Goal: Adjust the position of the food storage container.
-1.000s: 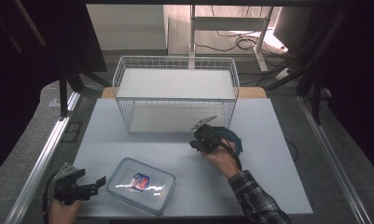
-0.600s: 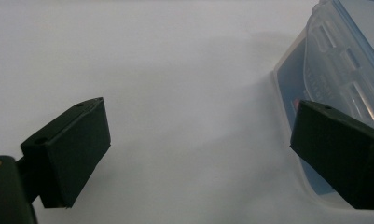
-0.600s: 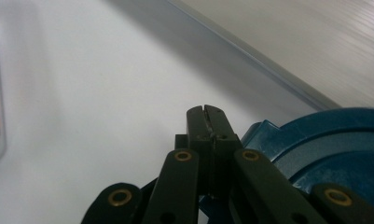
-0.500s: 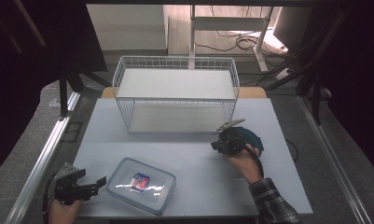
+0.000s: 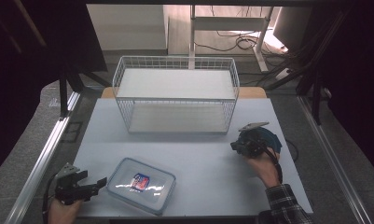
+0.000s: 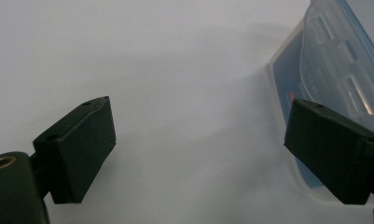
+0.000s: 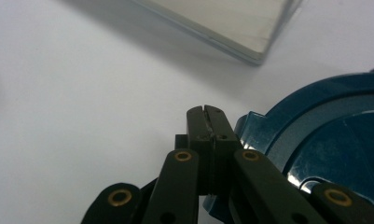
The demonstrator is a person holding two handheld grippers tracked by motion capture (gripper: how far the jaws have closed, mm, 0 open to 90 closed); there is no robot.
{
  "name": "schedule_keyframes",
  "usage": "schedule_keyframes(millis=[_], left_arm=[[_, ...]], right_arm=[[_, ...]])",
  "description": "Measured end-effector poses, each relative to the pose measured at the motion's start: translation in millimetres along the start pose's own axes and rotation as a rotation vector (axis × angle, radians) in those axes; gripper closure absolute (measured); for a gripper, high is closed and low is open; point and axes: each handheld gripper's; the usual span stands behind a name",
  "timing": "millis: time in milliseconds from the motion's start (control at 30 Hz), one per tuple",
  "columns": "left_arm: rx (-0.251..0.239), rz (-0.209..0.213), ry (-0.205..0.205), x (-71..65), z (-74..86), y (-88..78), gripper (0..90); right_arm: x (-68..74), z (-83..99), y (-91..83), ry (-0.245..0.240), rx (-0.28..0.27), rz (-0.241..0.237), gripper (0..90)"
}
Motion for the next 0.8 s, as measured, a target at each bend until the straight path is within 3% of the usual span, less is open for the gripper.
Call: schedule_keyframes(millis=[67,133,200,267,300,333,367,433,533,800], left_arm=[[0.001,0.017,0.019,0.6,-0.5,-2.9,9.3],[0.006,0.047,0.025,-1.0,-1.3,-6.9,16.9],[0.015,0.083,0.054,-3.6,-1.3,-8.9,33.7],[0.051,0.164,0.083,-8.2,-1.9,-8.0,57.2],[0.069,0.200,0.085,-10.3,-2.4,-6.2,64.7],[0.069,0.200,0.085,-10.3,-2.4,-6.2,71.7],[0.107,0.234,0.111,-15.9,-3.2,-2.5,77.6],[0.123,0.245,0.129,-20.8,-4.0,0.0,85.1],[0.122,0.248,0.119,-22.1,-5.4,0.2,89.7],[0.132,0.268,0.117,-31.9,-8.8,6.4,89.9]], right_arm=[[3.0,2.5,-1.1,0.000,-0.012,0.028,89.7],[10.0,6.4,-3.8,-0.006,-0.021,0.056,89.6],[15.8,11.0,-7.9,0.001,-0.049,0.030,89.5],[26.0,16.2,-12.2,-0.014,-0.063,0.005,89.5],[32.3,19.3,-13.7,-0.018,-0.069,-0.017,89.5],[39.2,22.8,-14.8,-0.022,-0.072,-0.041,89.4],[47.9,27.4,-15.3,-0.033,-0.069,-0.065,89.5],[59.0,34.5,-14.5,-0.043,-0.071,-0.102,89.4],[77.3,45.8,-11.1,-0.060,-0.051,-0.159,89.4],[126.5,61.5,-1.5,-0.104,0.000,-0.334,89.4]])
Point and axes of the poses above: each handheld gripper's, and its own axes: y roughly forward along the jaws, z roughly out of its underside, x roughly to its left, and after that the axes turned 1 degree about -z, right-handed
